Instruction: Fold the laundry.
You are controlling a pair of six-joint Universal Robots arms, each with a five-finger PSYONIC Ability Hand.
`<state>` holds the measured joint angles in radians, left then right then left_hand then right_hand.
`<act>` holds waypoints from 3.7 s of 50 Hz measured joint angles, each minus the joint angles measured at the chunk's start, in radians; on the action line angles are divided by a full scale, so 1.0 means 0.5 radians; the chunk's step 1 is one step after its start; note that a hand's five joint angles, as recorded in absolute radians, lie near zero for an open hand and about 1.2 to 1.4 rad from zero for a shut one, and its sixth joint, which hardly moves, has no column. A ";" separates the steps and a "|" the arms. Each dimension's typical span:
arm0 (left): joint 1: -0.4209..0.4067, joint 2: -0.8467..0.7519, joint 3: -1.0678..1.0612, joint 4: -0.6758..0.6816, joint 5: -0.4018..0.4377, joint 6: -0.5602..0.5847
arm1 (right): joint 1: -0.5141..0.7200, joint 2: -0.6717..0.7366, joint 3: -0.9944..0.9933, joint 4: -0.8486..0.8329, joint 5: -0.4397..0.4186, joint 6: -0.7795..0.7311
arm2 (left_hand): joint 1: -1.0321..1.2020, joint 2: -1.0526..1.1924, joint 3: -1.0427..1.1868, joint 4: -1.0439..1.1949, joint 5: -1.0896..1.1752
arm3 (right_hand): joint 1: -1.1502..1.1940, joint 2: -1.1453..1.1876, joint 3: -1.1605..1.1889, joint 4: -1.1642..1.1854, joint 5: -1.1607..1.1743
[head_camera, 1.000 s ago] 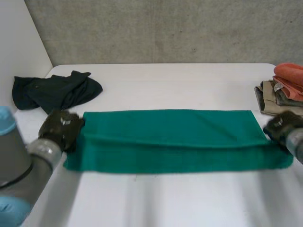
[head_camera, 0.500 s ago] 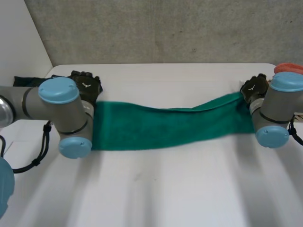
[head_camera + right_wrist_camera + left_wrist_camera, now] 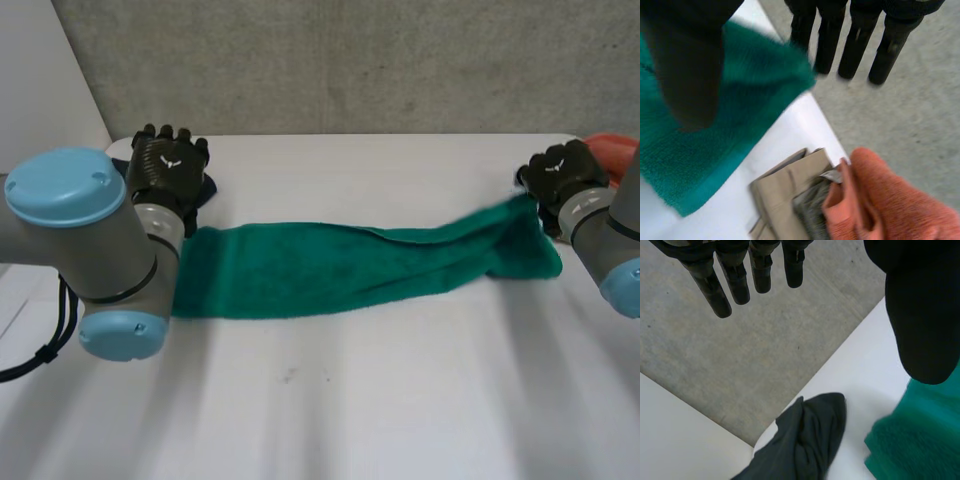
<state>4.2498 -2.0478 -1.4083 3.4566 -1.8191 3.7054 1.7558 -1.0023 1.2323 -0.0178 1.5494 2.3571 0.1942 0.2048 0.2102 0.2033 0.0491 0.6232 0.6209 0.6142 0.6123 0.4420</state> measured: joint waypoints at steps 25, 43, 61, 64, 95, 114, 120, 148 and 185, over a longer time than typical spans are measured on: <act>0.125 -0.116 -0.035 0.006 0.052 -0.002 | -0.067 0.096 -0.114 0.004 -0.117 0.083 | 0.000 0.000 -0.001 0.000 0.000 | 0.646 0.649 0.665 0.669 0.663; 0.141 -0.225 0.052 0.086 0.093 -0.037 | -0.086 0.334 -0.213 -0.065 -0.302 0.083 | 0.000 0.000 -0.001 0.000 0.000 | 0.686 0.698 0.716 0.717 0.699; 0.133 -0.367 0.256 0.108 0.253 -0.083 | -0.090 0.171 -0.201 -0.094 -0.299 0.138 | 0.000 0.000 -0.001 0.000 0.000 | -0.176 -0.173 -0.128 -0.120 -0.175; 0.127 -0.373 0.248 0.105 0.255 -0.089 | -0.095 0.199 -0.218 -0.100 -0.296 0.170 | 0.000 0.000 -0.001 0.000 0.000 | -0.369 -0.379 -0.365 -0.376 -0.427; 0.150 -0.371 0.253 0.106 0.292 -0.197 | -0.083 0.361 -0.344 -0.318 -0.442 0.176 | 0.000 0.000 -0.001 0.000 0.000 | 1.019 1.116 1.143 1.168 1.082; 0.045 -0.755 0.715 0.064 0.765 -0.249 | 0.121 -1.398 0.277 0.105 -1.023 0.280 | 0.010 0.006 0.003 0.005 0.001 | 1.019 1.116 1.152 1.174 1.082; -0.028 -0.864 0.813 -0.010 0.819 -0.243 | 0.112 -1.647 0.293 0.095 -1.087 0.493 | 1.445 1.233 1.209 1.238 1.189 | 1.019 1.116 1.152 1.175 1.082; 0.340 0.812 -0.548 0.101 0.817 -0.288 | -0.223 -1.227 0.226 0.389 -0.885 0.439 | -0.006 0.029 0.023 0.030 0.000 | 1.019 1.122 1.159 1.175 1.082; -0.119 -0.304 0.558 -0.495 0.808 -0.669 | -0.085 -1.301 0.119 0.243 -0.980 0.536 | 1.930 1.979 1.956 1.987 1.846 | 1.019 1.122 1.159 1.175 1.082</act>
<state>4.1902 -2.1999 -1.1294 3.2092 -1.4151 3.3709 1.7134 -1.6526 1.2918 0.1035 1.0594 2.6252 1.1590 1.1943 1.1882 1.1966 0.9720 1.1328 1.1818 1.1937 1.1998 0.9829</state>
